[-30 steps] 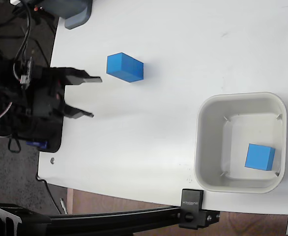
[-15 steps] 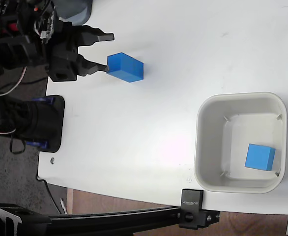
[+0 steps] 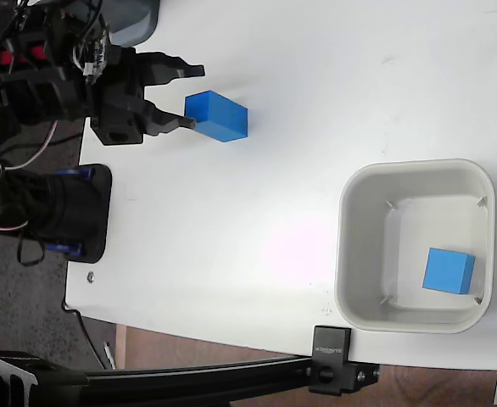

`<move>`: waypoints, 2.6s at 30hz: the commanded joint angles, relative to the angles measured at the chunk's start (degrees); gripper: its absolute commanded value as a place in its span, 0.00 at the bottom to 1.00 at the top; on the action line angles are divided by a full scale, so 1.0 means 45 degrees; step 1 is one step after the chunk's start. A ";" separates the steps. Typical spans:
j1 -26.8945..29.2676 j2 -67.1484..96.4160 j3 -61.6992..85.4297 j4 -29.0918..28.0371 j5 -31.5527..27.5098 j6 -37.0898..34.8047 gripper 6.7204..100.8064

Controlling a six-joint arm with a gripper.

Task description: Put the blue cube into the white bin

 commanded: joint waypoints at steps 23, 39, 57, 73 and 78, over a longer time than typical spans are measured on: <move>-0.0625 0.0801 0.1484 -0.1875 0.0527 0.0371 0.99; -0.0918 0.0332 0.2520 -0.3223 0.0762 0.0762 0.99; -0.0898 -0.0195 0.3203 -0.4434 0.0742 0.0918 0.96; -0.1328 -0.0117 0.3047 -0.3789 0.1855 0.1230 0.40; -0.1387 -0.0020 0.2363 -0.3105 0.1953 0.1074 0.39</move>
